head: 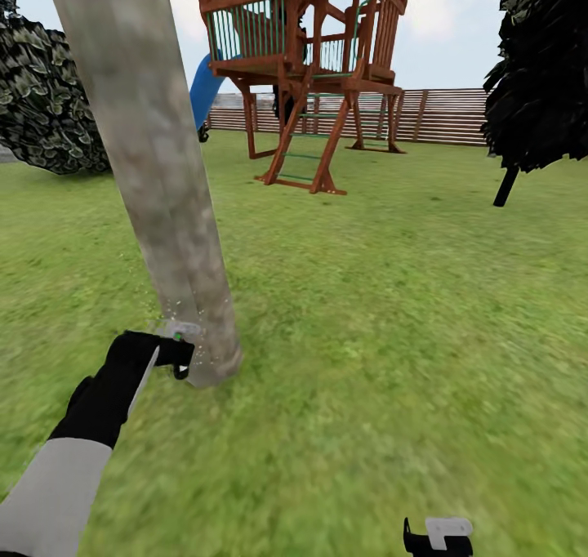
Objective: In the garden, pick up the pesticide atomizer on the floor and spray pesticide onto both trees until each tree trunk is fully covered.
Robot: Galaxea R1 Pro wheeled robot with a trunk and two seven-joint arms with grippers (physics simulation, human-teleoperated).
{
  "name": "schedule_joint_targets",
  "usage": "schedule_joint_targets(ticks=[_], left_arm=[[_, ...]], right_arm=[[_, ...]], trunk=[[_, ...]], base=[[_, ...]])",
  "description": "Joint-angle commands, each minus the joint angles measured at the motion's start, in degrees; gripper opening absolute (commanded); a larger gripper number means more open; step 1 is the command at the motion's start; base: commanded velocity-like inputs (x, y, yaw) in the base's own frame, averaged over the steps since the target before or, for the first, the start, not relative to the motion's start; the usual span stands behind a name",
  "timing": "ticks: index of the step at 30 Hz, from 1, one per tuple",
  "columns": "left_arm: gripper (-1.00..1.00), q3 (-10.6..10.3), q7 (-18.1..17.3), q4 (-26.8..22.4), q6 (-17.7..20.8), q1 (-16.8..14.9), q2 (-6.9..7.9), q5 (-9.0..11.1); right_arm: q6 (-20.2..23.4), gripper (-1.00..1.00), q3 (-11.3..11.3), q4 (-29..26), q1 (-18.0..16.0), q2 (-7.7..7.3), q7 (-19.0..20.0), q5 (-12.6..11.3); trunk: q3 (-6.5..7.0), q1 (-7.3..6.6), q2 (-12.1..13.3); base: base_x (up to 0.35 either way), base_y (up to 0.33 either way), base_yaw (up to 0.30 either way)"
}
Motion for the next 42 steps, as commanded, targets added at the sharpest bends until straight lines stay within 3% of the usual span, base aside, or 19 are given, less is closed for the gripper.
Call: schedule_joint_targets(ticks=[1, 4, 6, 8, 9, 12, 14, 16, 18, 19, 20, 22, 31, 42], left_arm=[[-1.00, -0.4, -0.1, 0.0, 0.5, -0.5, -0.31, -1.1], [-1.00, 0.0, -0.2, 0.2, 1.2, -2.7, 0.60, -1.2], [-1.00, 2.3, -0.3, 0.4, 1.3, -4.2, 3.66, -1.0], [-1.00, 3.0, -1.9, 0.4, 1.4, -4.8, 6.35, -1.0], [-1.00, 2.8, -4.3, 0.1, 1.4, -4.7, 6.95, -1.2], [-1.00, 2.1, -4.6, 0.0, 2.4, -6.7, 3.74, -1.3], [-1.00, 2.0, -4.6, 0.0, 2.6, -9.0, 3.37, -1.2], [-1.00, 2.3, -4.6, 0.5, 2.6, -9.7, 3.97, -1.3], [-1.00, 2.5, -4.6, 0.7, 2.5, -9.7, 6.17, -1.4], [-1.00, 2.6, -4.7, 0.7, 2.6, -9.4, 9.13, -1.1], [-1.00, 2.6, -4.7, 0.7, 2.5, -9.1, 10.78, -1.3], [-1.00, 2.2, -4.6, 0.2, 2.3, -8.5, 11.65, -2.0], [-1.00, 2.2, -4.5, 0.2, 2.2, -6.2, 11.28, -2.1], [-1.00, 2.2, -4.3, 0.8, 2.3, -6.0, 10.96, -2.3]], right_arm=[[0.0, 1.00, 0.0, 0.0, 0.0, -0.01, 0.0, 0.0], [0.0, 1.00, 0.0, 0.0, 0.0, -0.01, 0.0, 0.0], [0.0, 1.00, 0.0, 0.0, 0.0, 0.02, 0.0, 0.0], [0.0, 1.00, 0.0, 0.0, 0.0, 0.00, 0.0, 0.0], [0.0, 1.00, 0.0, 0.0, 0.0, 0.05, 0.0, 0.0], [0.0, 1.00, 0.0, 0.0, 0.0, 0.03, 0.0, 0.0], [0.0, 1.00, 0.0, 0.0, 0.0, 0.03, 0.0, 0.0], [0.0, 1.00, 0.0, 0.0, 0.0, 0.00, 0.0, 0.0], [0.0, 1.00, 0.0, 0.0, 0.0, 0.05, 0.0, 0.0], [0.0, 1.00, 0.0, 0.0, 0.0, 0.06, 0.0, 0.0], [0.0, 1.00, 0.0, 0.0, 0.0, 0.05, 0.0, 0.0], [0.0, 1.00, 0.0, -0.1, 0.0, 0.06, 0.0, 0.0], [0.0, 1.00, 0.1, -0.1, 0.0, 0.08, 0.0, 0.0], [0.0, 1.00, 0.0, 0.0, 0.0, -0.01, 0.0, 0.0]], trunk=[[0.00, 0.00, 0.0], [0.00, 0.00, 0.0], [0.00, 0.00, 0.0], [0.00, 0.00, 0.0], [0.00, 0.00, 0.0], [0.00, 0.00, 0.0], [0.00, 0.00, 0.0], [0.00, 0.00, 0.0], [0.00, 0.00, 0.0], [0.00, 0.00, 0.0], [0.00, 0.00, 0.0], [0.00, 0.00, 0.0], [0.00, 0.00, 0.0], [0.00, 0.00, 0.0]], base=[[0.000, 0.000, 0.000], [0.000, 0.000, 0.000], [0.000, 0.000, 0.000], [0.000, 0.000, 0.000], [0.000, 0.000, 0.000], [0.000, 0.000, 0.000], [0.000, 0.000, 0.000], [0.000, 0.000, 0.000], [0.000, 0.000, 0.000], [0.000, 0.000, 0.000], [0.000, 0.000, 0.000], [0.000, 0.000, 0.000], [0.120, -0.096, 0.109], [0.037, -0.270, 0.002]])
